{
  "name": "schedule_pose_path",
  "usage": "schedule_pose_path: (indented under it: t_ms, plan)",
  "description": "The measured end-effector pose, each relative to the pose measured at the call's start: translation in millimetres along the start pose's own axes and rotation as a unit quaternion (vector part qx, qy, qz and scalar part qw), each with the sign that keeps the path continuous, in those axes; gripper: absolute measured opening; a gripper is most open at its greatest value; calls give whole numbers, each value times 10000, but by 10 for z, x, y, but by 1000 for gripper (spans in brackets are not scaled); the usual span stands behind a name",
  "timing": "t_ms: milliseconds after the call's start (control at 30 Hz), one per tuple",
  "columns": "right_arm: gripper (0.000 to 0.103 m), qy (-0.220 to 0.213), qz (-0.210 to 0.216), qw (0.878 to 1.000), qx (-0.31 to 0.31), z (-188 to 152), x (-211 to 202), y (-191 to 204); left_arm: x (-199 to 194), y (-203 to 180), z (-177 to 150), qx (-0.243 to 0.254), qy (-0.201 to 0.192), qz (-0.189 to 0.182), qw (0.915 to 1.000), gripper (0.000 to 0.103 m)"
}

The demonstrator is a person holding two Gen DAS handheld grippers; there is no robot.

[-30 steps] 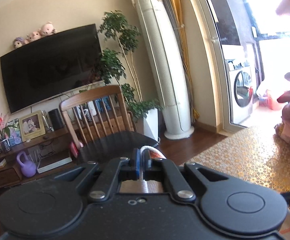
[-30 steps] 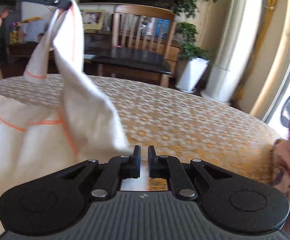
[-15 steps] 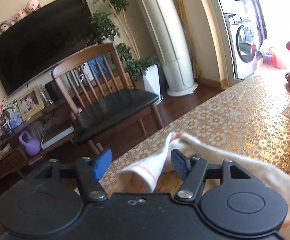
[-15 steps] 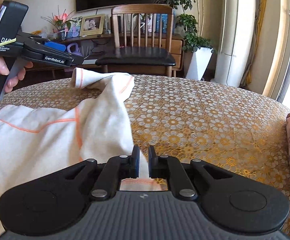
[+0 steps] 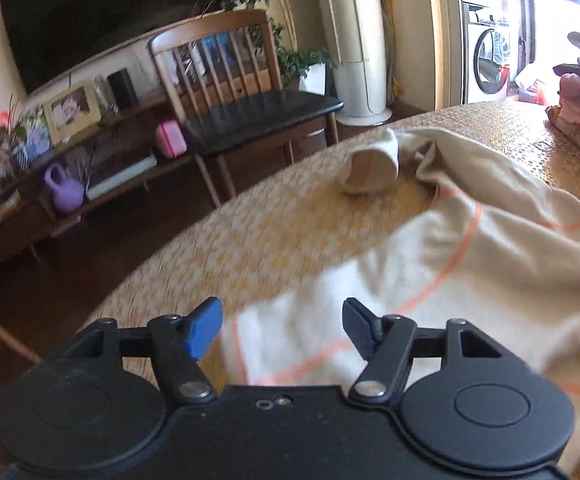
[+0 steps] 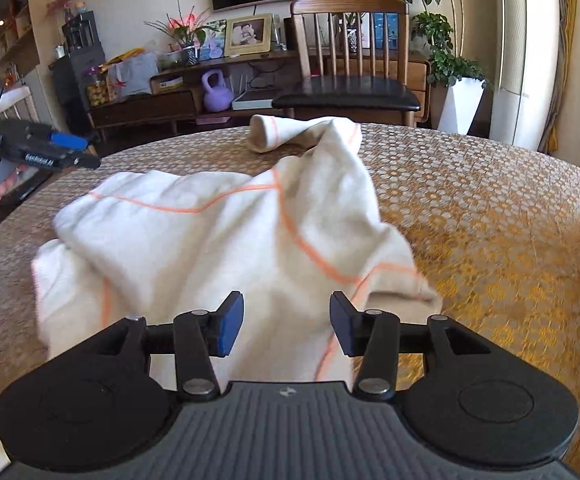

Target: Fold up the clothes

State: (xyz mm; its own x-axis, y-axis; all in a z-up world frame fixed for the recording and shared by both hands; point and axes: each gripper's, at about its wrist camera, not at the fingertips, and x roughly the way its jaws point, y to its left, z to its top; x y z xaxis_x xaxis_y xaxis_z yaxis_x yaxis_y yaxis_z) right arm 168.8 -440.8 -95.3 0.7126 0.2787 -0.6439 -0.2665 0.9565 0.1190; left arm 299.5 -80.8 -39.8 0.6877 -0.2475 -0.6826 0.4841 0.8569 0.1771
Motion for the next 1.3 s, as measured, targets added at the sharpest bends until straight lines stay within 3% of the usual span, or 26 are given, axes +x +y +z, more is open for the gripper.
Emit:
schedule_pose_path:
  t_ms: [100, 300, 533, 667, 800, 1100, 1300]
  plan:
    - [46, -44, 124, 9999, -94, -92, -139, 183, -252, 43, -279, -81, 55, -172, 9998, 103]
    - [46, 223, 236, 9992, -232, -201, -197, 441, -507, -358, -679, 443, 40, -680, 9967, 103]
    - [46, 232, 439, 9974, -515, 164, -32, 674, -513, -748, -831, 858, -139, -907, 9921, 103]
    - [46, 193, 614, 9961, -597, 394, 204, 834, -452, -873, -836, 1154, -344, -712, 9902, 103]
    - [46, 235, 779, 9943, -691, 583, 530, 1018, -368, -893, -854, 1205, -409, -839, 9883, 103]
    - [53, 585, 968, 9890, -949, 970, 1448, 1471, -435, -767, -915, 751, -568, -854, 9919, 103]
    - [53, 913, 916, 9850, -1146, 909, 1884, 1660, -677, -653, -1027, 516, -660, -929, 9921, 103]
